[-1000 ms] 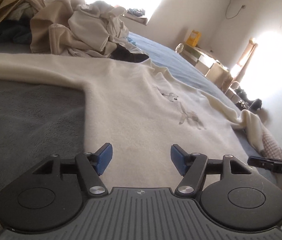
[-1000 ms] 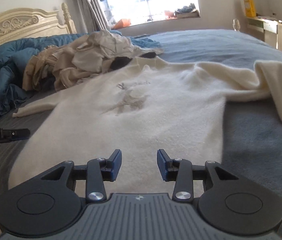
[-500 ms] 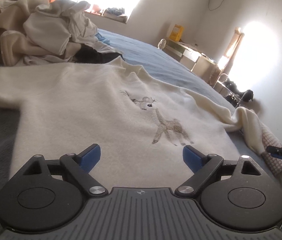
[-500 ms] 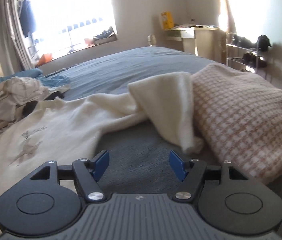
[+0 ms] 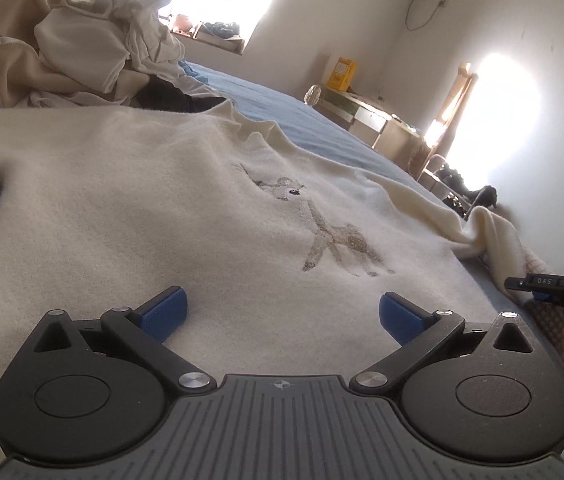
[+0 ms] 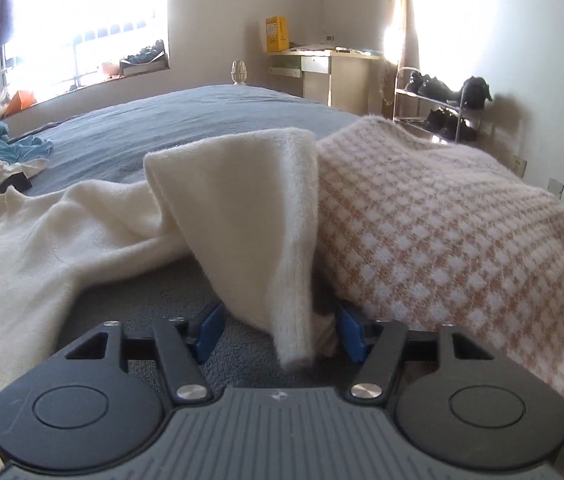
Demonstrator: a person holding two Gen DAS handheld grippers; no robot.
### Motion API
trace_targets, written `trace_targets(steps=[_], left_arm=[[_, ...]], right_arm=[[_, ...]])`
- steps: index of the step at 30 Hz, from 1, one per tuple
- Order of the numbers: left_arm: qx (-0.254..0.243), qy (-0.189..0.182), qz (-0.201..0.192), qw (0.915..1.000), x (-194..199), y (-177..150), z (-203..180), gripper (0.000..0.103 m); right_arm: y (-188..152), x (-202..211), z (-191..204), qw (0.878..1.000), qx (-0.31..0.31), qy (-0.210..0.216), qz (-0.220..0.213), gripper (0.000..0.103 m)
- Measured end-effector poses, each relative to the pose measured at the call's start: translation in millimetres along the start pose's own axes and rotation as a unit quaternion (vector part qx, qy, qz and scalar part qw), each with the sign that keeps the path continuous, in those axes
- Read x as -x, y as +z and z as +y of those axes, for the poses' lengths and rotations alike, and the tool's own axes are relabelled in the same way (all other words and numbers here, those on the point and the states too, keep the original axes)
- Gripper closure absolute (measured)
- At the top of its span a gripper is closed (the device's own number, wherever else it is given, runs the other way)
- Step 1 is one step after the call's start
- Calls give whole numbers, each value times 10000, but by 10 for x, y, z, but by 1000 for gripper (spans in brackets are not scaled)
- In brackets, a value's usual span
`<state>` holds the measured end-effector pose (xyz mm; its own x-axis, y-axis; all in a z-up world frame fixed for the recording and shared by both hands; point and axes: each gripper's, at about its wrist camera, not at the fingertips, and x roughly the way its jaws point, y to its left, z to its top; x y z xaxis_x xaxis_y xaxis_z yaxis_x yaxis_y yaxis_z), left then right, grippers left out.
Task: Fold clothes
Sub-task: 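Grasp the sweater sleeve with the right gripper near the pillow, then lay the sleeve over the sweater body with the right gripper and release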
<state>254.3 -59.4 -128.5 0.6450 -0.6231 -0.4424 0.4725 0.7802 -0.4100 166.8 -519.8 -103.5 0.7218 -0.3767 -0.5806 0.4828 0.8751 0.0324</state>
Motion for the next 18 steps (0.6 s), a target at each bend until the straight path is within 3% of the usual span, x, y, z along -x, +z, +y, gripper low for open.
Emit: trace_targets(steps=[1,2,6,8,10,12,15,17,18], left_arm=[[24,-25,-19,10000,3,-4,10,0],[35,-37,-32,10000,5,-7,15,0],[22,-41,-62,10000,8,-14,13,0],[23,-46,-73,10000,9,-17,15,0],[27,-51,-82,9999,11,-20,17,0],[30,-57,-91,9999,12,-23,19,0],[27,-57,-98,9999,11,-25,20,0],[24,-55,-99,9999,10,-25,22,0],[22,-54,-100,9999,9,-25,23,0]], right_arm=[[12,-8,24,10000,77,8,-18,82],[37,3,9,9999,15,133,40,93],[154,203,-80,9952,-521,833,24,93],[230,336,-179,9819,-1127,1517,-100,93],[318,458,-291,9586,-1785,2208,-238,93],[420,541,-403,9258,-2454,2849,-383,93],[625,579,-561,8839,-3085,3461,-614,93],[783,525,-687,8560,-3524,3698,-799,93],[851,475,-802,8481,-3749,3620,-953,93]])
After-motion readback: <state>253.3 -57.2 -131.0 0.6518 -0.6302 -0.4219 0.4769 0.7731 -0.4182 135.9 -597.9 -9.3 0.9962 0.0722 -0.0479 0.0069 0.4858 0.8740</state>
